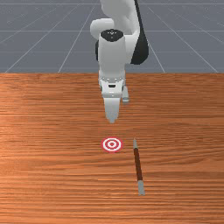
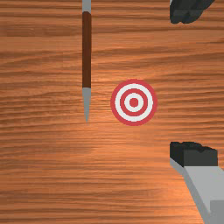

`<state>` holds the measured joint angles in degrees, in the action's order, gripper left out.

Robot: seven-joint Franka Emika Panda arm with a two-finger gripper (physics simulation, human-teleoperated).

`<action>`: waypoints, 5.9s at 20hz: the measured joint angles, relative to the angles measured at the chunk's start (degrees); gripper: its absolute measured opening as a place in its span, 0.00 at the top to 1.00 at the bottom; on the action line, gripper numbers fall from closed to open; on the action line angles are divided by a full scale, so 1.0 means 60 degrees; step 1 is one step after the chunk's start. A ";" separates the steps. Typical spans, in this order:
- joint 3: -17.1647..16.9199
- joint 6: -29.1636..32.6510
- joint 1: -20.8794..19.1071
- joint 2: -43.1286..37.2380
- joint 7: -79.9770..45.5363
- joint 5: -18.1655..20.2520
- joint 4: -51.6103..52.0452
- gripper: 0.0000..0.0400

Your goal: Pick up the pen and put it to the marker

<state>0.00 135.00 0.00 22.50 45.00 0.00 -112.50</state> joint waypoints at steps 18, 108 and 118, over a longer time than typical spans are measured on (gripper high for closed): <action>0.0234 0.0257 -0.0347 -0.0423 0.0679 0.0693 -0.0720 0.00; 0.0903 -0.2815 0.3220 0.7624 -0.3261 -0.0400 1.0260 1.00; 0.1035 -0.3111 0.3114 0.8087 -0.3000 -0.0272 1.1054 1.00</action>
<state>6.21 116.34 18.68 71.02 27.00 -1.63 -46.18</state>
